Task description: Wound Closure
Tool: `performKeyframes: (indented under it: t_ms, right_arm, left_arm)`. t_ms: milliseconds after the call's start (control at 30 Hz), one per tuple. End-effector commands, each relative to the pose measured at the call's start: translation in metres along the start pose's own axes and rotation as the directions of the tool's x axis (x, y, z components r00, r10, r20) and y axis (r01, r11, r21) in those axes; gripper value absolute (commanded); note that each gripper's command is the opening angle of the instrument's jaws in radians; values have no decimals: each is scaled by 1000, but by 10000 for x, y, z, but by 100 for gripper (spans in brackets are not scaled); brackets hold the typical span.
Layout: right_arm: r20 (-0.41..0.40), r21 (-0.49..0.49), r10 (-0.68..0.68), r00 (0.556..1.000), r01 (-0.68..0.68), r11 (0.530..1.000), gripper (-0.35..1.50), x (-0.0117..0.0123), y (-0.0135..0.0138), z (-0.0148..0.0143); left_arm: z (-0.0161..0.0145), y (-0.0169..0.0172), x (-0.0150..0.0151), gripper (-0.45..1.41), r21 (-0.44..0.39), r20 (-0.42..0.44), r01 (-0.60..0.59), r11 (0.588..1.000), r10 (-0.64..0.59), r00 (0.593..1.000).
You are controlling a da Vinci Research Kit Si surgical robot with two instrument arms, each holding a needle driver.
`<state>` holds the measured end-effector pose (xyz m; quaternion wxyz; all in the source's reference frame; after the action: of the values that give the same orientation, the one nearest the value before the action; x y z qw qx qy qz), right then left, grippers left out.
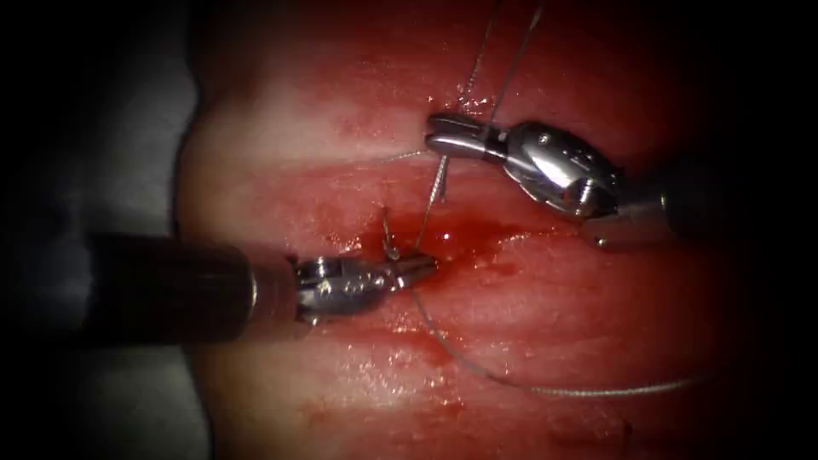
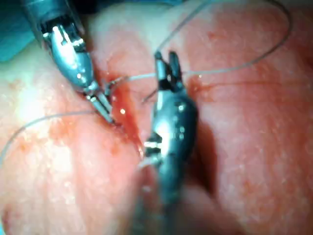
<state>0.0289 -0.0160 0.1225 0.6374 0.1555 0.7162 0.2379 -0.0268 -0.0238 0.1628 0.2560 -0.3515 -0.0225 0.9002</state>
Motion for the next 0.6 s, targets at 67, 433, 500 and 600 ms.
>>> performKeyframes:
  t_ms: [67,433,500,600]
  right_arm:
    - [13,14,29,1000,-29,999,-35,-11,-15,5]
    - [63,33,219,974,-222,975,-35,-16,-33,-2]
    - [78,37,239,968,-243,969,-35,-20,-37,-3]
    - [122,44,287,950,-294,955,-35,-29,-48,-4]
  left_arm:
    - [5,9,-5,9,-2,3,3,1000,-3,1000]
    - [0,6,-4,9,-1,5,5,1000,-5,1000]
    - [-1,5,-4,9,0,6,5,1000,-5,1000]
    - [-3,4,-4,9,-1,6,5,1000,-5,1000]
